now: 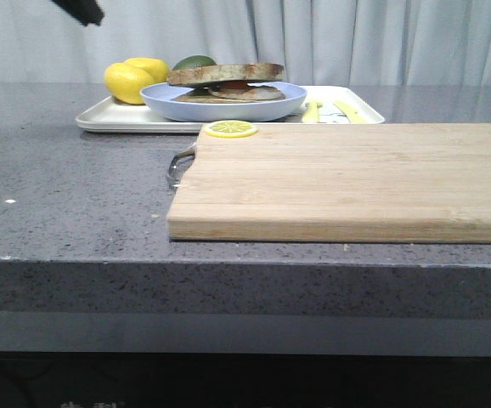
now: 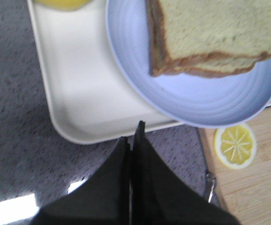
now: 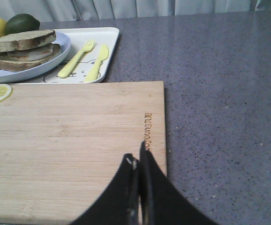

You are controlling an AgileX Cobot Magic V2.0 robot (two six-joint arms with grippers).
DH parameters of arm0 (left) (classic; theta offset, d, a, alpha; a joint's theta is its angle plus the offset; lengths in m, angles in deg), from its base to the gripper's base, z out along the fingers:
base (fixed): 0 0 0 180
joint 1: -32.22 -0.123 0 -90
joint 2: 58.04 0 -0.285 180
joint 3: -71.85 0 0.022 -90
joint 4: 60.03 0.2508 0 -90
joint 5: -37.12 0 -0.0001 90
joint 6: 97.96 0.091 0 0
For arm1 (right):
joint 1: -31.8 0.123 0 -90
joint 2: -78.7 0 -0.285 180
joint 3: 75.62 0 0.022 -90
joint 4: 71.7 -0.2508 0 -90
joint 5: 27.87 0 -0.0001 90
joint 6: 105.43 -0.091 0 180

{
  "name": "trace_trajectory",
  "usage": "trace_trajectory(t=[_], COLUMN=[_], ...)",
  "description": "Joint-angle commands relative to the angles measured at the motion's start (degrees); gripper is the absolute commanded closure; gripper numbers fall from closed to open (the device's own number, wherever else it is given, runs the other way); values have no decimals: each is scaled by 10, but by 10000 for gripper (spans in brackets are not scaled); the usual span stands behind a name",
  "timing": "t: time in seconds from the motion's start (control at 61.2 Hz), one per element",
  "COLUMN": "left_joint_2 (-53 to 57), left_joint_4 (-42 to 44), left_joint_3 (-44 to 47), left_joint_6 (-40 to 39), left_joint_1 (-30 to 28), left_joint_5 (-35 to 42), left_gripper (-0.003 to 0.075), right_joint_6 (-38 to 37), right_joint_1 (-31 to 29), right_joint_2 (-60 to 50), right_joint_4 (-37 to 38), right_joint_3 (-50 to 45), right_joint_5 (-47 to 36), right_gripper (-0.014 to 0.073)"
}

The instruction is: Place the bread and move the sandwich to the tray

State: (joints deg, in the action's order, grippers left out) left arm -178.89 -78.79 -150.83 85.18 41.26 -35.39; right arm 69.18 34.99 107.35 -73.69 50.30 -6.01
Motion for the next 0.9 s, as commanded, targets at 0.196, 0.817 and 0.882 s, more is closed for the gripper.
trace_trajectory(t=[0.196,0.817,0.882], left_joint_2=[179,702,760], left_joint_4=[164,188,188], left_joint_3=[194,791,836], left_joint_6=[-47,-78,-78], left_joint_1=[1,1,1], left_joint_5=[64,514,546], left_gripper=[741,741,741], right_joint_6=[4,4,4], right_joint_1=[-1,-1,-1], right_joint_2=[3,3,3], right_joint_4=[1,1,1], right_joint_3=[15,15,15], right_joint_5=[-46,-46,-46], right_gripper=[654,654,654])
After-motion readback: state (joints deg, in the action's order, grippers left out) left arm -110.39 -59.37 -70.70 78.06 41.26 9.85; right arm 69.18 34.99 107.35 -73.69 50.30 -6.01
